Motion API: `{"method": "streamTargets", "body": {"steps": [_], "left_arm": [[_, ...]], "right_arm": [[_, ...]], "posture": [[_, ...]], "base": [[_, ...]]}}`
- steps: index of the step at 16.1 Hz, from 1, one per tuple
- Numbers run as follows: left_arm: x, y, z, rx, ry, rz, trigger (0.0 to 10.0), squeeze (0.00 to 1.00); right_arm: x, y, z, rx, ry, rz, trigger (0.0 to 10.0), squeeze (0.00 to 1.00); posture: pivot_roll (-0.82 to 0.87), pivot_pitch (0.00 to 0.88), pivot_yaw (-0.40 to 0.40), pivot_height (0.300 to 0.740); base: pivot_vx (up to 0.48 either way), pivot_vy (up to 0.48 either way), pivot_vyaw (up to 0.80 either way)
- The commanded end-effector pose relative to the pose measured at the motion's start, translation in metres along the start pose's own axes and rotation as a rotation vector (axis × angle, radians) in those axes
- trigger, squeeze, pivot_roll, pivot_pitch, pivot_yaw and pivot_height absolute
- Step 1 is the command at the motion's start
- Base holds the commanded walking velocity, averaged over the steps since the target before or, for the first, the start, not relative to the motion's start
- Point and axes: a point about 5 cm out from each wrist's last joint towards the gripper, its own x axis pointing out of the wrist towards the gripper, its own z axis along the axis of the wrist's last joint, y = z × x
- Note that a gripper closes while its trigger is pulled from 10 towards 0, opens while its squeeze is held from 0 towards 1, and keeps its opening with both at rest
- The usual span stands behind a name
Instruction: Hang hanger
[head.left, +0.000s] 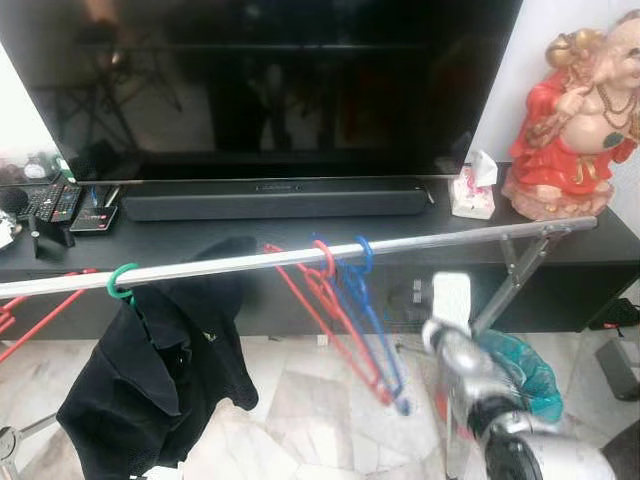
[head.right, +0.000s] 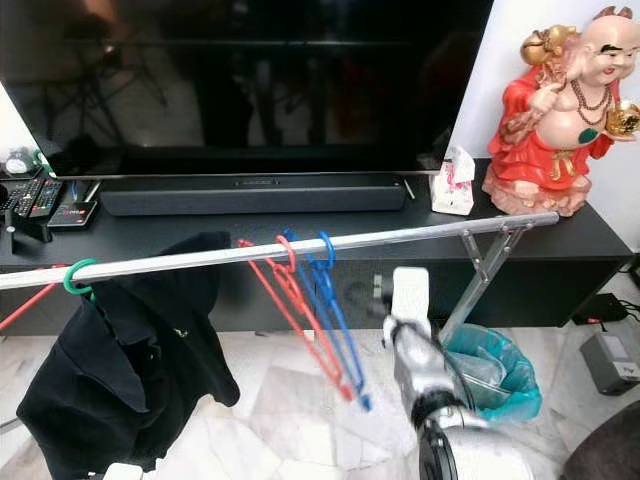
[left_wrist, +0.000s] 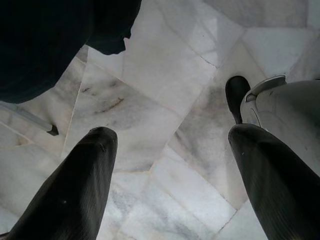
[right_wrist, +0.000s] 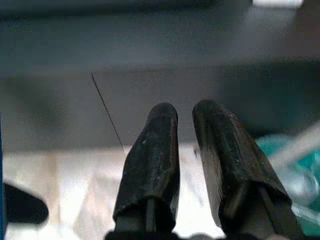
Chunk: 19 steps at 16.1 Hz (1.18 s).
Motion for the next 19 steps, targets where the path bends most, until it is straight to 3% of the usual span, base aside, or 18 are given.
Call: {"method": "streamTargets", "body": {"steps": [1,6,11,19], "left_arm": [[-0.001,0.002,-0.003,0.013,0.007,0.004,10.0,0.0],[0.0,0.002,-0.001,0.013,0.001,0.006,10.0,0.0],[-0.001,0.003,0.0,0.015,-0.011,0.016,10.0,0.0],[-0.001,0.004,0.0,0.023,-0.016,0.022,10.0,0.0]], "right_arm": [[0.001,-0.001,0.005,0.013,-0.024,-0.006,10.0,0.0],[0.001,0.004,0.008,0.032,-0.067,-0.003,10.0,0.0],[0.007,0.009,0.035,0.036,-0.149,0.017,10.0,0.0],[0.011,0.01,0.059,0.012,-0.222,0.009,10.0,0.0]], "posture": [[0.0,0.0,0.018,0.74],[0.01,0.0,0.016,0.74],[0.02,0.0,0.015,0.74],[0.03,0.0,0.018,0.74]], "base": [[0.0,0.0,0.0],[0.0,0.0,0.0],[0.0,0.0,0.0],[0.0,0.0,0.0]]}}
